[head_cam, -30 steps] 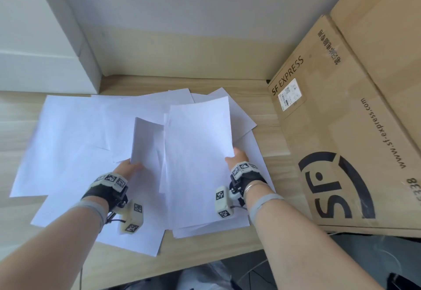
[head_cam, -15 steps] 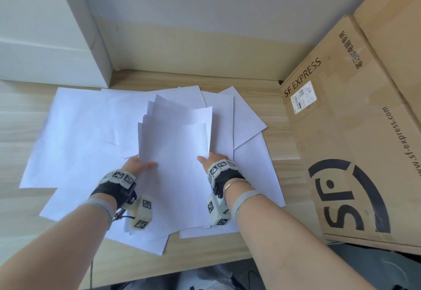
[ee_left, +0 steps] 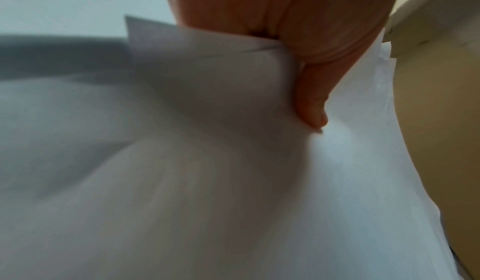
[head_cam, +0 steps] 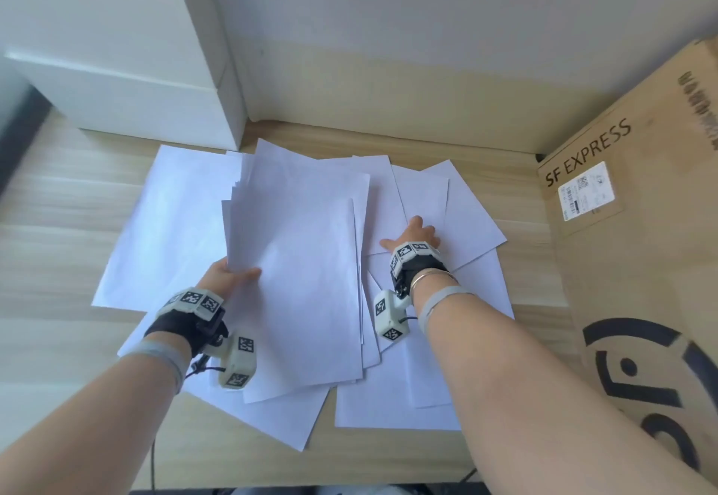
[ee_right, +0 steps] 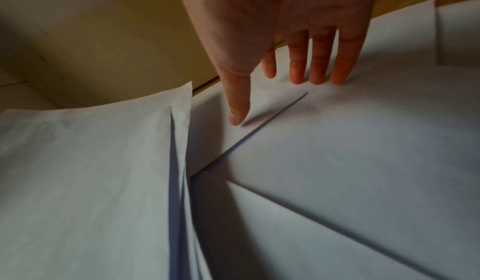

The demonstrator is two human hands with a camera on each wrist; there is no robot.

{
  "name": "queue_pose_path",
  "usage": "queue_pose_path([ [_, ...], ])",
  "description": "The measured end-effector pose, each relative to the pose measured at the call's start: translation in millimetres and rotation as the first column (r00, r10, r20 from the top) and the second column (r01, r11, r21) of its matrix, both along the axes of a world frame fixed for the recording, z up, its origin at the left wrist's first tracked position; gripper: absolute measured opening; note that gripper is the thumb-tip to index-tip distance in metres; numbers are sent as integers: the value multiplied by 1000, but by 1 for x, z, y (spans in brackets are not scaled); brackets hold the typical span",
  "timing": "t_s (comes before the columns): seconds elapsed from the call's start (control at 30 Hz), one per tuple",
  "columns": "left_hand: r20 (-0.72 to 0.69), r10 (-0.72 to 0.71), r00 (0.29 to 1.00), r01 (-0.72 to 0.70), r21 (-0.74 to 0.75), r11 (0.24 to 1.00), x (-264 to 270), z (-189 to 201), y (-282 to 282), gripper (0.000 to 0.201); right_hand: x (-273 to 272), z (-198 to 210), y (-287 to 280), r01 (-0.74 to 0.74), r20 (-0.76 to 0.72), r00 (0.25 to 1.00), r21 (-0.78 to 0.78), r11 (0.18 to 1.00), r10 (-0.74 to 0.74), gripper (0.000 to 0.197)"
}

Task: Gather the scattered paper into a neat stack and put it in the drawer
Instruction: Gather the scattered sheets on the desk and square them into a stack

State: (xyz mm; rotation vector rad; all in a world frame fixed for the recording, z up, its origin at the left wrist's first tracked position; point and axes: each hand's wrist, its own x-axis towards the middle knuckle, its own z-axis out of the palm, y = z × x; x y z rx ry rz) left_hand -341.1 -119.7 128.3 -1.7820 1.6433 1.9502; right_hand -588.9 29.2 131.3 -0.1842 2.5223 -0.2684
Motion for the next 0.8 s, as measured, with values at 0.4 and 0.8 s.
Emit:
queue_pose_path([
  [0.4,27,10,1000,-11,20,1000,-7,-6,-5,5,-22,6,-4,-12,88,996,-56,998,17,23],
  [0.8,32,-19,999,18,45,999,-19,-4,1,7,-66,18,17,98,-33,995,29,995,-97,56],
])
